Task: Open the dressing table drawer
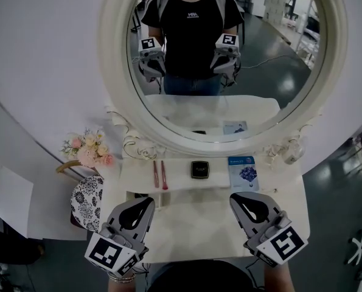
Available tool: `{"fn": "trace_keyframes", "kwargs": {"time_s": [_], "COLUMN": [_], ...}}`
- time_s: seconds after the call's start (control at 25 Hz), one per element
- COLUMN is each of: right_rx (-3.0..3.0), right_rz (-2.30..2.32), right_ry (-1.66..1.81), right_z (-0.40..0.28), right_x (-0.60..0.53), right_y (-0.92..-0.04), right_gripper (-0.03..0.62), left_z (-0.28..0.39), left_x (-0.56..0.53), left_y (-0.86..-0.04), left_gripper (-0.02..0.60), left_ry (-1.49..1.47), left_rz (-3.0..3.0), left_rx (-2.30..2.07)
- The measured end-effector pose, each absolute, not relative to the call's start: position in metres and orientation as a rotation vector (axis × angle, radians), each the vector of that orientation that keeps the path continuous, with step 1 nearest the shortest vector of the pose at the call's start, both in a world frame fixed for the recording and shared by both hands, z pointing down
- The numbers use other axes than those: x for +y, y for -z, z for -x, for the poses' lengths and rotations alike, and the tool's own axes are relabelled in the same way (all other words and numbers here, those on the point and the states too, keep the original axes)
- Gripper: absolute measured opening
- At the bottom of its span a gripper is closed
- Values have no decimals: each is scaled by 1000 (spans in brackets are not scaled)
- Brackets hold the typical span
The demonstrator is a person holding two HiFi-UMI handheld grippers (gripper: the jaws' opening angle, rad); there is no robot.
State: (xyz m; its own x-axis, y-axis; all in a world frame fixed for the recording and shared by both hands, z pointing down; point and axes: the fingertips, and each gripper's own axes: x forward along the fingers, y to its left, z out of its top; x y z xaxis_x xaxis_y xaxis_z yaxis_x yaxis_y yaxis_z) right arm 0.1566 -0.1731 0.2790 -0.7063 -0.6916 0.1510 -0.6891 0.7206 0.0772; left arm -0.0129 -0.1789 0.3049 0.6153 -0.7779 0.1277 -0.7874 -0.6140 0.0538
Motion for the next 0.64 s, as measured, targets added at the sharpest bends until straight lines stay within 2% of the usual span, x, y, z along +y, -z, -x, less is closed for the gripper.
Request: {"fn": "trace_keyframes", "kwargs": {"time_s": [0.64], "right_rx": [-2742], "right_rz": [-1122], "right_ry": [22], "right_z": [-156], "right_x": [-172], "right_y": [-280], "right_gripper": [18], "left_z": [15], "left_x": [-177], "left_y": [-304], "left_gripper": [18], "left_ry": [-99], "left_rz": [-2716], "left_rx": [-1300]}}
